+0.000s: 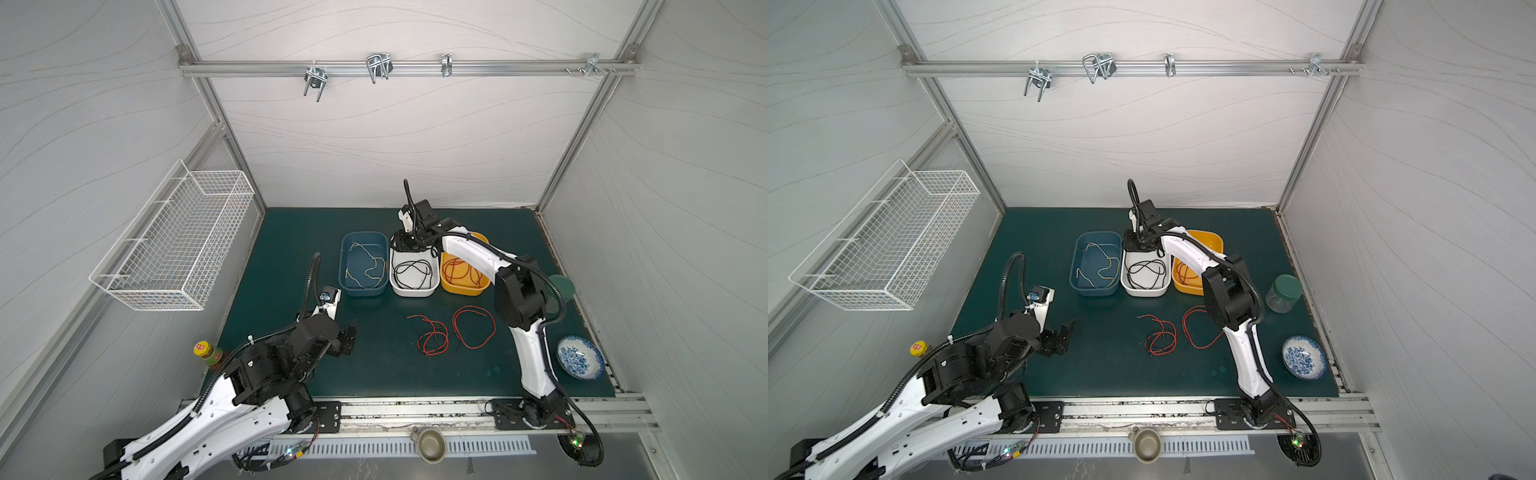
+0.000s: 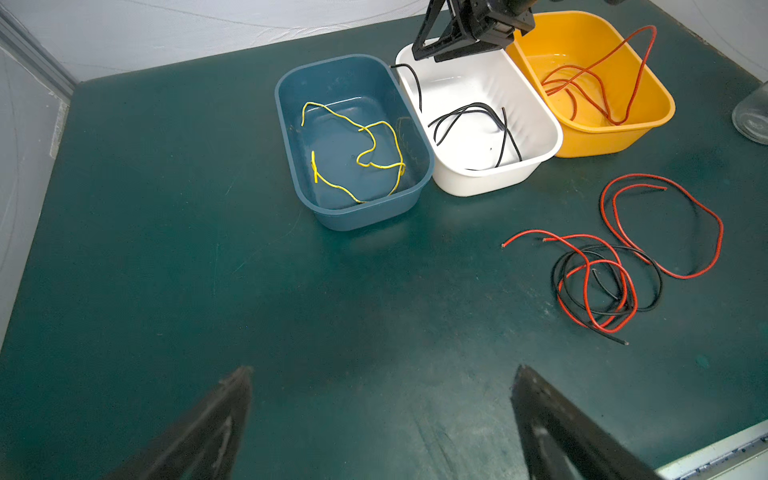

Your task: Untangle the cables

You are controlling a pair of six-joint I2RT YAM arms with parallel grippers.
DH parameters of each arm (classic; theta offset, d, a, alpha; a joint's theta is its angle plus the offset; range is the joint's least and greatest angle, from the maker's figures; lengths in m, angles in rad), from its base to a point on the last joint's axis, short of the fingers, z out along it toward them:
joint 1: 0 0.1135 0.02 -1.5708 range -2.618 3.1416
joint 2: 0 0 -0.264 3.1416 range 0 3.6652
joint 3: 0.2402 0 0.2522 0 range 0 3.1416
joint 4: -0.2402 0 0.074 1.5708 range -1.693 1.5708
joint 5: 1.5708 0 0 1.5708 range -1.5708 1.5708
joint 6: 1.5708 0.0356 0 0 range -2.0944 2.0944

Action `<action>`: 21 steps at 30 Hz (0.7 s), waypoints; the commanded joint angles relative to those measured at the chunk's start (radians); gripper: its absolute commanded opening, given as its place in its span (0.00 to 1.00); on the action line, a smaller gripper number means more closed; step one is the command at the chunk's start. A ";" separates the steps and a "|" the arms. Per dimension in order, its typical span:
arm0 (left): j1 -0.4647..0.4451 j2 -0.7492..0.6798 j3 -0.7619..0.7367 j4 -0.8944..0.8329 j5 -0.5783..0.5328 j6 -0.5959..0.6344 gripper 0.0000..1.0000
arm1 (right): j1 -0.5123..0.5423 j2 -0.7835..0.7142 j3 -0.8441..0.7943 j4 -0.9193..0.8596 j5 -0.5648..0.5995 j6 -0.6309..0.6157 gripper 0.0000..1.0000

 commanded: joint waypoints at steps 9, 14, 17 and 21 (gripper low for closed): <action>0.004 -0.018 0.010 0.032 0.006 0.007 0.99 | -0.002 0.055 0.021 -0.012 -0.023 0.000 0.33; 0.005 -0.018 0.010 0.032 0.006 0.008 0.99 | -0.003 0.072 0.028 -0.013 -0.026 0.003 0.29; 0.004 -0.018 0.010 0.032 0.006 0.007 0.99 | -0.007 0.077 0.028 -0.008 -0.033 0.007 0.28; 0.005 -0.020 0.010 0.033 0.006 0.009 0.99 | -0.008 0.085 0.034 -0.005 -0.032 0.006 0.23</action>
